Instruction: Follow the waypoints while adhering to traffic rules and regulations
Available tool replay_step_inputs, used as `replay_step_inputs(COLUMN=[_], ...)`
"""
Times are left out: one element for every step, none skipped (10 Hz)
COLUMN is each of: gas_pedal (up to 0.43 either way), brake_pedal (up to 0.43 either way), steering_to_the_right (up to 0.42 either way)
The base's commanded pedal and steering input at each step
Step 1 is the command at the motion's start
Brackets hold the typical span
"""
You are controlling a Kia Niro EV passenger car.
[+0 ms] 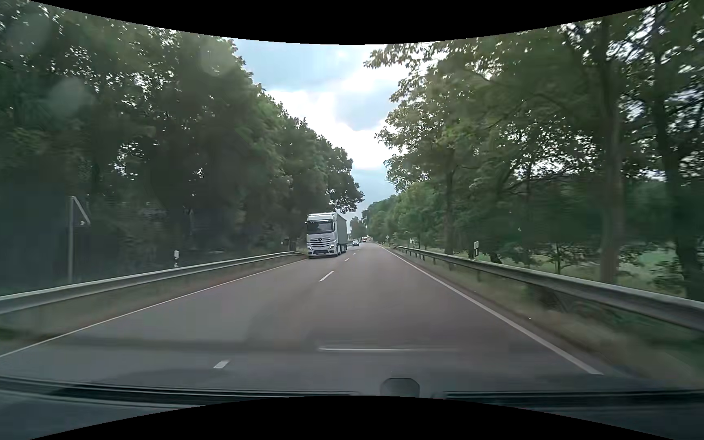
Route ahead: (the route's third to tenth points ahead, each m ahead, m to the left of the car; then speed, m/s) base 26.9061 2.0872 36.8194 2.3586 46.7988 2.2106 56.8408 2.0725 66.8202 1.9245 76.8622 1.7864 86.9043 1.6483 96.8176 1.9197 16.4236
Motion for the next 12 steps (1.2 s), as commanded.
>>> replay_step_inputs(gas_pedal=[0.197,0.197,0.189,0.189,0.189,0.189,0.189,0.189,0.189,0.177,0.169,0.169], brake_pedal=[0.000,0.000,0.000,0.000,0.000,0.000,0.000,0.000,0.000,0.000,0.000,0.000], steering_to_the_right=[-0.003,-0.003,-0.003,-0.003,-0.003,-0.002,-0.002,-0.002,-0.003,-0.002,-0.003,-0.003])
